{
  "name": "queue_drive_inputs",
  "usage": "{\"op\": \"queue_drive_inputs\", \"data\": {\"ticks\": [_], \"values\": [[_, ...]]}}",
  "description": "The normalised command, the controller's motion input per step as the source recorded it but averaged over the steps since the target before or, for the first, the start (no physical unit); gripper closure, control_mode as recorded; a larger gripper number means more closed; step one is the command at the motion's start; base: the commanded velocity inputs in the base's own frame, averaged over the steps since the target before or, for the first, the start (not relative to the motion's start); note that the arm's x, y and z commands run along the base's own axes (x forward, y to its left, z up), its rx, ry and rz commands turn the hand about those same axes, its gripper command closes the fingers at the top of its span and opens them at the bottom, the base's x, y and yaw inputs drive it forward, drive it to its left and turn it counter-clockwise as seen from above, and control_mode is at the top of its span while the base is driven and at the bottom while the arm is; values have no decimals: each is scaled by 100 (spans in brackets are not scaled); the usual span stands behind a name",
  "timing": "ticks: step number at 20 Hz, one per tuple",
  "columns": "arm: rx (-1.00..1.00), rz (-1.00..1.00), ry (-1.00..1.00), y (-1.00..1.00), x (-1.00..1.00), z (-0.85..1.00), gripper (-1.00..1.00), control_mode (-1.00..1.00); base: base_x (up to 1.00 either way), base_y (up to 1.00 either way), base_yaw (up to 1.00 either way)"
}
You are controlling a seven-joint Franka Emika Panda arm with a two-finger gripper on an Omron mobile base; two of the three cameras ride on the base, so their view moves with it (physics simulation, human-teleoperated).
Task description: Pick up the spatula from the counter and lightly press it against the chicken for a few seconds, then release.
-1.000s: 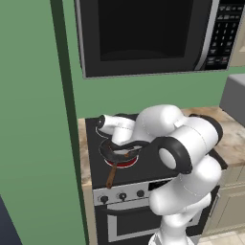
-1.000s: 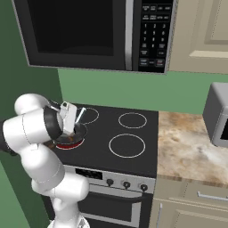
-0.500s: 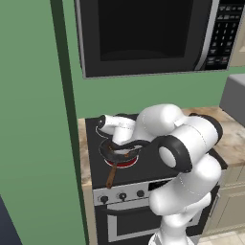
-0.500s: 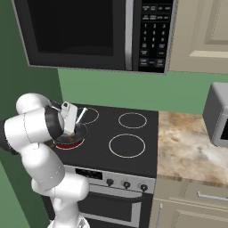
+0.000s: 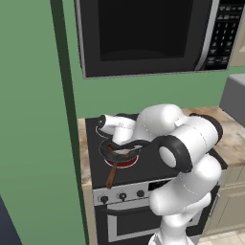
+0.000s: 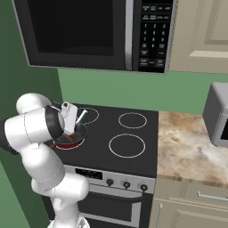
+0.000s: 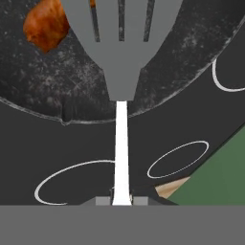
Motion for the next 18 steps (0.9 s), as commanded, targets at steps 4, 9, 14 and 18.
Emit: {"op": "queue_drive_inputs", "data": {"ticks": [4, 9, 14, 18], "values": [[0, 0, 0, 0, 0, 0, 100, -100, 0, 0, 0], [0, 0, 0, 0, 0, -2, 100, -100, 0, 0, 0], [0, 0, 0, 0, 0, -8, 100, -100, 0, 0, 0], [-1, 0, 0, 0, 0, -13, 100, -100, 0, 0, 0]]}}
